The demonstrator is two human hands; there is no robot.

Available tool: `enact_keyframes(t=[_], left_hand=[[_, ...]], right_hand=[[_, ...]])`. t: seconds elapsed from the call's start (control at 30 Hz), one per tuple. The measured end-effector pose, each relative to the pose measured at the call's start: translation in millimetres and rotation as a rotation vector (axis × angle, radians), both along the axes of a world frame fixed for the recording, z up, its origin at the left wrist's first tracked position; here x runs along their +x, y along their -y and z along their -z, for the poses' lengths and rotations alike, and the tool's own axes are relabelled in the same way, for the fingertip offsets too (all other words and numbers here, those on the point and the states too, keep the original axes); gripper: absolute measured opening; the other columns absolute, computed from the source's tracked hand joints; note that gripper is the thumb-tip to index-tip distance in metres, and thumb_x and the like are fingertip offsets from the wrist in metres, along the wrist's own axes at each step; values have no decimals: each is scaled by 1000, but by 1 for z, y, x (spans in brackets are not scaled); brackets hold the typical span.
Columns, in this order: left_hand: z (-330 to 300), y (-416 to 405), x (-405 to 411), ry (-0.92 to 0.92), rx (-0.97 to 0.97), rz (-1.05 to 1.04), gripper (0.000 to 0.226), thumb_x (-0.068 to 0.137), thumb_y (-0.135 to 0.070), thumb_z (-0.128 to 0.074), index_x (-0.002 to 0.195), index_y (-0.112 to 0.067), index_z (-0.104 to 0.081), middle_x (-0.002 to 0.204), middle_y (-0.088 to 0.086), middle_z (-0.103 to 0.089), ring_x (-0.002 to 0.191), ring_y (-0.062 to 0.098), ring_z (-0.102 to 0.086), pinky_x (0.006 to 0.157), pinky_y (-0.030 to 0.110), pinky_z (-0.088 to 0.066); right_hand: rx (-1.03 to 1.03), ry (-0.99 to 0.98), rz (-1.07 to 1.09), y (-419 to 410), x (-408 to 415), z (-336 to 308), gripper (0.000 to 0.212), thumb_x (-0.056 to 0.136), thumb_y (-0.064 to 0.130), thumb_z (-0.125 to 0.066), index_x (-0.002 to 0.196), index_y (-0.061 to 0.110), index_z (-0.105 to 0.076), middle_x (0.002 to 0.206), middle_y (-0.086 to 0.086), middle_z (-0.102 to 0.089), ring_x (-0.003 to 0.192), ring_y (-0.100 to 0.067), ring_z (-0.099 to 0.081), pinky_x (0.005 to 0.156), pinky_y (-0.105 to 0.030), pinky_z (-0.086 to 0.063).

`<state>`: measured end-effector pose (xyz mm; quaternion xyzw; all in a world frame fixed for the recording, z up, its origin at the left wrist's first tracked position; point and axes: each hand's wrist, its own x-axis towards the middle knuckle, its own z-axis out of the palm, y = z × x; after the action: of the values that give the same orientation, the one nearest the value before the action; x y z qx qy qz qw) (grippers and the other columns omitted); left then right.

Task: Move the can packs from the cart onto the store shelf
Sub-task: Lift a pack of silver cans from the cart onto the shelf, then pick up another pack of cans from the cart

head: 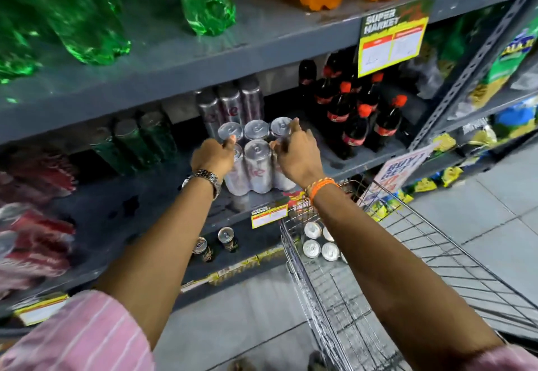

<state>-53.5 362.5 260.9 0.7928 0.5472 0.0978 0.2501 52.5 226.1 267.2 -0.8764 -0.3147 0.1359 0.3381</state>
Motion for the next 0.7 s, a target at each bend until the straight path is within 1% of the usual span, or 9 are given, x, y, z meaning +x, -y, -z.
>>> enact_keyframes(t=[0.1,0.2,0.27,0.33,0.37,0.43,0.47,0.6,0.7], left_hand=[[4,-5,-4,44,19,56,62,92,-61,-43,67,-7,-57,84,18,-69,85,38,-64,63,32,-39],[0,4,-17,211,-124,40,61,90,-57,-50,52,-11,-41,57,4,-48,65,26,-49,56,30,-31],[3,16,-29,400,-200,-101,51,86,-52,-57,62,-8,-52,63,7,-53,70,27,-53,60,32,-37],[14,40,-39,599,-177,-338,47,81,-42,-62,93,3,-62,93,20,-67,89,36,-62,72,38,-46],[19,60,-42,699,-170,-424,46,79,-37,-64,104,2,-61,104,18,-67,93,31,-63,77,36,-48],[31,107,-38,869,-158,-435,35,74,-29,-63,103,-10,-58,99,5,-65,83,13,-61,79,27,-44],[39,128,-32,889,-173,-376,30,72,-26,-63,99,-13,-57,97,2,-63,81,10,-59,80,27,-45],[96,188,18,649,-402,-129,32,81,-21,-67,110,-10,-62,114,4,-68,105,21,-66,93,34,-51],[150,195,63,269,-543,0,42,83,-39,-63,113,-10,-64,110,5,-69,102,28,-66,80,31,-51]], right_hand=[[31,1,-4,0,5,6,77,95,29,-56,155,-4,-21,142,-26,-52,129,-45,-46,102,-42,-42],[120,-97,-2,14,16,9,78,95,24,-60,157,0,-20,143,-22,-54,135,-36,-49,111,-41,-42],[231,-202,55,33,25,12,76,96,27,-62,157,4,-23,147,-18,-52,136,-31,-51,113,-41,-43],[331,-272,156,60,34,22,69,97,27,-61,155,8,-29,144,-16,-53,129,-27,-56,109,-34,-45],[354,-288,198,75,39,30,64,97,28,-60,152,9,-33,137,-14,-56,123,-25,-58,105,-33,-46],[355,-275,252,106,50,52,50,98,28,-60,141,8,-45,119,-9,-60,108,-22,-61,96,-38,-49],[338,-267,268,119,54,63,46,98,27,-60,136,5,-48,114,-9,-62,103,-24,-62,92,-39,-50],[232,-249,286,169,68,125,48,98,25,-60,139,5,-48,104,-5,-63,96,-26,-61,87,-41,-51],[142,-287,371,194,70,184,47,95,28,-64,134,5,-50,111,-9,-68,106,-33,-65,84,-31,-47]])
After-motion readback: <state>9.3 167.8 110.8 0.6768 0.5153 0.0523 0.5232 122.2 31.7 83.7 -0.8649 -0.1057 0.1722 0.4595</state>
